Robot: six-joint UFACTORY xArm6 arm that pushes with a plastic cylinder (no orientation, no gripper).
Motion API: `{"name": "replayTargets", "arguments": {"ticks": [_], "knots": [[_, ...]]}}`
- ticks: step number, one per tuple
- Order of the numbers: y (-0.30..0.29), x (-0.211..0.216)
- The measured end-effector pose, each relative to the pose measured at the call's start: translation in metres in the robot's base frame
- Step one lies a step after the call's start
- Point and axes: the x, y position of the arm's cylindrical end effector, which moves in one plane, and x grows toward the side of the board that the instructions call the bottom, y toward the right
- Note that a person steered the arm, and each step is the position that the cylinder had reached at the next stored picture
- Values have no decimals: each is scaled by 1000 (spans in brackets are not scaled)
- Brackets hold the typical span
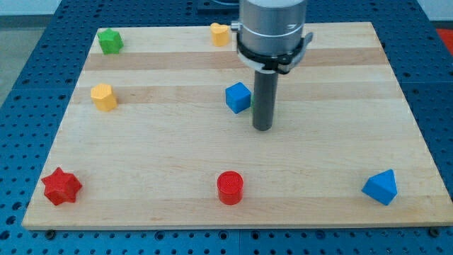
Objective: Move your arm right to the blue triangle
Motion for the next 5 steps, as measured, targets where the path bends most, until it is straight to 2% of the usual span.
{"name": "replayTargets", "arguments": {"ticks": [2,3,4,5], "knots": [[8,-23],[20,-18],[92,-12],[196,-5]]}}
